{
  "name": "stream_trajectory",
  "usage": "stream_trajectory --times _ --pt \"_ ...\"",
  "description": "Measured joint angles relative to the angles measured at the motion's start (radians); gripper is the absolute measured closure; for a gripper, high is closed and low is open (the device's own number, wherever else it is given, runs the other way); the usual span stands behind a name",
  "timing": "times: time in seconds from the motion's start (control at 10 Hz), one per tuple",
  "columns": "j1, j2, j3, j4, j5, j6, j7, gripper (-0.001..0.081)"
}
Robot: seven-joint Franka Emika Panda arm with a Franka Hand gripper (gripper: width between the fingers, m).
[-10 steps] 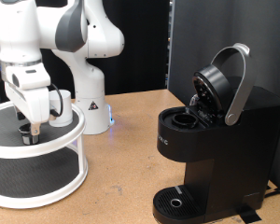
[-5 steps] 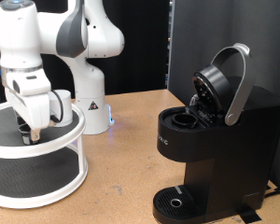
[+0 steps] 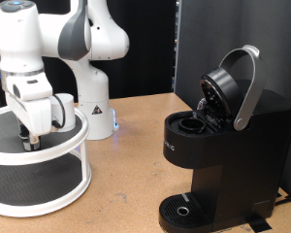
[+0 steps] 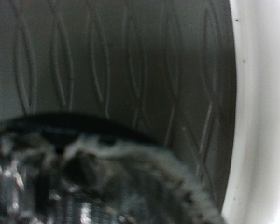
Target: Make a cup of coffee with the keurig machine
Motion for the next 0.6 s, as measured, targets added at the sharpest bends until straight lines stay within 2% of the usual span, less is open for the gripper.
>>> stream_trajectory --times 0.2,0.3,0.6 --pt "0.001 -0.008 -0.001 0.003 0.029 -0.016 -0.021 0.0322" --pt "0.002 -0.022 -0.001 0.010 0.059 -0.050 -0.048 0.0322" --pt "0.003 -0.112 0.001 0.053 0.126 -0.217 -0.105 0.0322"
